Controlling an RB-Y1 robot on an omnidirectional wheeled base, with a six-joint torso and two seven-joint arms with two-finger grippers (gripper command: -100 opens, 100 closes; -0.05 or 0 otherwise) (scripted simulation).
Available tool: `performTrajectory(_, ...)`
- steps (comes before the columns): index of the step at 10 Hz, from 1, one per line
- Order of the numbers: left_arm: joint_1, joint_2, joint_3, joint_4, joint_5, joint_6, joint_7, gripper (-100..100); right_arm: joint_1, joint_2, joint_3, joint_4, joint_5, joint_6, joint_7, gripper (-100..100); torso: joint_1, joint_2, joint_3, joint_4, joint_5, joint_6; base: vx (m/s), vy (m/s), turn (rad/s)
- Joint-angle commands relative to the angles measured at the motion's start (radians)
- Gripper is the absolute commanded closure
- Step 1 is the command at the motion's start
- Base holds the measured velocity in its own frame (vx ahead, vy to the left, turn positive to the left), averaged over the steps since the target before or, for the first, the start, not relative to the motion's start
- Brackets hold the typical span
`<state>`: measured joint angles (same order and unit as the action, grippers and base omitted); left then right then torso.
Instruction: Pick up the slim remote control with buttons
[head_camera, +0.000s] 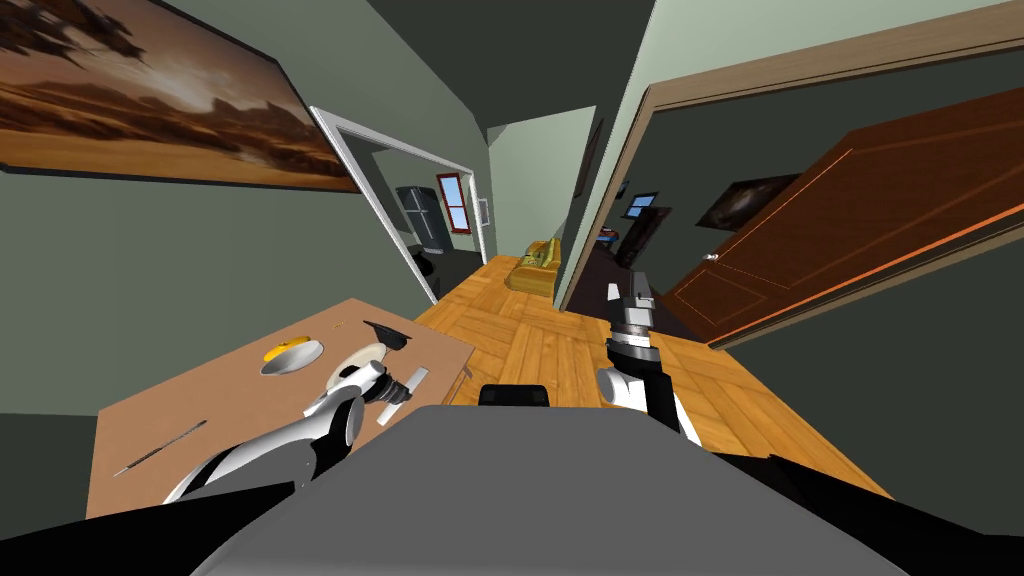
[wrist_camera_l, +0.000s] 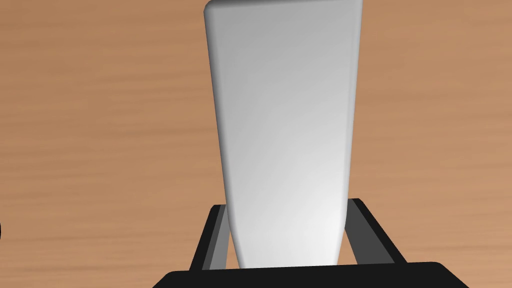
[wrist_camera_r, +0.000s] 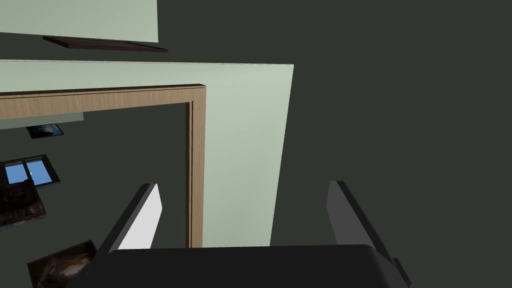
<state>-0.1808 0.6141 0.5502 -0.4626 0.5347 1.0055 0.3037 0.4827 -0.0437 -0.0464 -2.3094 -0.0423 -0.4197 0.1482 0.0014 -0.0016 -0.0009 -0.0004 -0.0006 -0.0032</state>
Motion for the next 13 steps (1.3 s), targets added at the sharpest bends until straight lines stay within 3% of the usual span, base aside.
performTrajectory(1, -0.008, -0.001, 0.007, 0.004, -0.029, 0.003, 0.0, 100, 0.0, 0.0, 0.0, 0.0, 0.0, 0.0, 0.0, 0, 0.0, 0.0, 0.0, 0.0, 0.0, 0.0, -0.006, 0.0, -0.005)
performTrajectory(2, -0.045, -0.014, 0.051, 0.012, -0.068, 0.017, -0.005, 100, 0.0, 0.0, 0.0, 0.0, 0.0, 0.0, 0.0, 0, 0.0, 0.0, 0.0, 0.0, 0.0, 0.0, -0.015, 0.005, 0.127)
performTrajectory(3, -0.045, -0.014, 0.051, 0.012, -0.096, 0.017, -0.005, 100, 0.0, 0.0, 0.0, 0.0, 0.0, 0.0, 0.0, 0, 0.0, 0.0, 0.0, 0.0, 0.0, 0.0, -0.013, 0.002, 0.066)
performTrajectory(4, -0.083, -0.028, 0.095, 0.019, -0.125, 0.031, -0.009, 100, 0.0, 0.0, 0.0, 0.0, 0.0, 0.0, 0.0, 0, 0.0, 0.0, 0.0, 0.0, 0.0, 0.0, -0.02, 0.008, 0.133)
performTrajectory(6, -0.083, -0.028, 0.095, 0.019, -0.167, 0.031, -0.009, 100, 0.0, 0.0, 0.0, 0.0, 0.0, 0.0, 0.0, 0, -0.001, 0.0, 0.0, 0.0, 0.0, 0.0, -0.007, 0.002, 0.025)
performTrajectory(7, -0.121, -0.042, 0.139, 0.027, -0.204, 0.045, -0.013, 100, 0.0, 0.0, 0.0, 0.0, 0.0, 0.0, 0.0, 0, -0.001, 0.0, 0.0, 0.0, -0.001, 0.001, -0.012, 0.008, 0.129)
performTrajectory(8, -0.121, -0.042, 0.139, 0.027, -0.234, 0.045, -0.013, 100, 0.0, 0.0, 0.0, 0.0, 0.0, 0.0, 0.0, 0, -0.001, 0.0, 0.0, 0.0, -0.001, 0.001, -0.011, 0.002, 0.064)
performTrajectory(9, -0.158, -0.055, 0.183, 0.034, -0.264, 0.059, -0.018, 100, 0.0, 0.0, 0.0, 0.0, 0.0, 0.0, 0.0, 0, -0.001, 0.0, 0.0, 0.0, -0.001, 0.001, -0.017, 0.007, 0.118)
performTrajectory(11, -0.158, -0.055, 0.183, 0.034, -0.306, 0.059, -0.018, 100, 0.0, 0.0, 0.0, 0.0, 0.0, 0.0, 0.0, 0, -0.001, 0.001, 0.0, 0.0, -0.001, 0.001, -0.009, 0.003, 0.033)
performTrajectory(12, -0.163, -0.049, 0.182, 0.053, -0.293, 0.05, -0.022, 100, 0.0, 0.0, 0.0, 0.0, 0.0, 0.0, 0.0, 0, -0.002, 0.0, 0.0, 0.0, -0.002, 0.001, 0.0, 0.0, 0.0)
performTrajectory(13, -0.163, -0.049, 0.182, 0.053, -0.296, 0.05, -0.022, 0, 0.0, 0.0, 0.0, 0.0, 0.0, 0.0, 0.0, 0, -0.002, 0.0, 0.0, 0.0, -0.002, 0.001, 0.0, 0.0, 0.0)
